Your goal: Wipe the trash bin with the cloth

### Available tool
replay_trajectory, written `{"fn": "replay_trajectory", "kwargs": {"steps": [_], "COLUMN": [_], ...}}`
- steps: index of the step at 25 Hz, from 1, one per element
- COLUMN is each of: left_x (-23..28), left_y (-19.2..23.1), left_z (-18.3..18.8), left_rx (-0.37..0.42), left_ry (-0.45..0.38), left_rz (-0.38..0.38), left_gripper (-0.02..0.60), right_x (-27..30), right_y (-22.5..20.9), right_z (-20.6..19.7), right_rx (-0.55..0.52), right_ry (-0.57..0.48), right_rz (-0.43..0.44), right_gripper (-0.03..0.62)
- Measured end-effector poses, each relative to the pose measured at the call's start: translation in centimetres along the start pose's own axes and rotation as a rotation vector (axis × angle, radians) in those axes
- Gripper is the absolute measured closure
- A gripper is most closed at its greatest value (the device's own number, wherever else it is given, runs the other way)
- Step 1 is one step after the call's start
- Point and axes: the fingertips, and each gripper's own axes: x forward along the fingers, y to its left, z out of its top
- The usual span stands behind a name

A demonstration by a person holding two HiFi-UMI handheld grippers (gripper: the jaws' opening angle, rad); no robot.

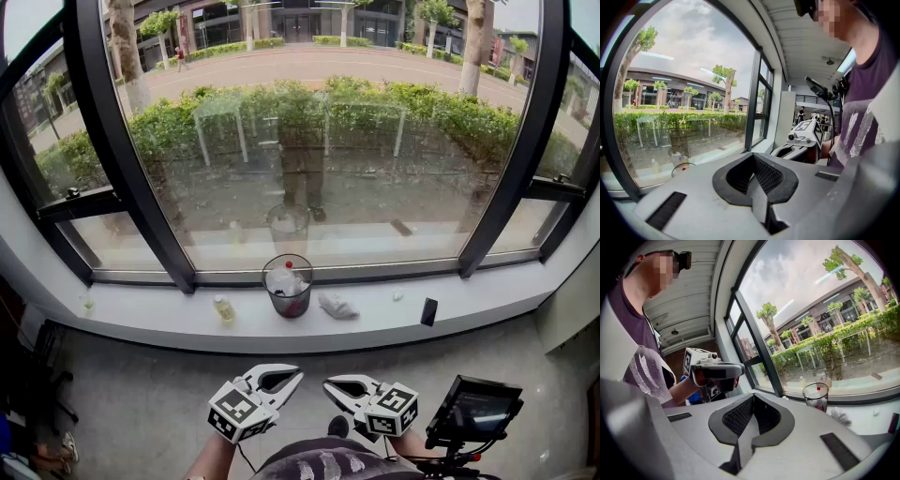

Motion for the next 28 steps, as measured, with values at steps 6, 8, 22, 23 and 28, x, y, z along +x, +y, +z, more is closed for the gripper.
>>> {"fn": "replay_trajectory", "kwargs": {"steps": [6,8,22,23,28], "left_x": [6.4,8.0,11.5,11.6,10.3], "left_y": [0.3,0.4,7.3,7.8,13.2], "left_z": [2.2,1.7,1.3,1.3,0.9], "left_rx": [-0.003,0.010,0.078,0.091,0.070], "left_ry": [0.007,0.058,0.088,0.083,0.025], "left_rz": [0.016,0.009,-0.050,-0.081,-0.130], "left_gripper": [0.583,0.583,0.583,0.583,0.583], "right_x": [-2.2,-2.0,0.3,0.8,5.8], "right_y": [-7.2,-8.4,-11.7,-12.1,-13.1], "right_z": [0.7,1.4,2.7,3.2,4.1], "right_rx": [-0.033,-0.069,-0.104,-0.101,-0.082], "right_ry": [0.062,0.072,0.116,0.119,0.152], "right_rz": [0.042,0.058,0.033,0.018,-0.049], "right_gripper": [0.594,0.594,0.594,0.594,0.594]}}
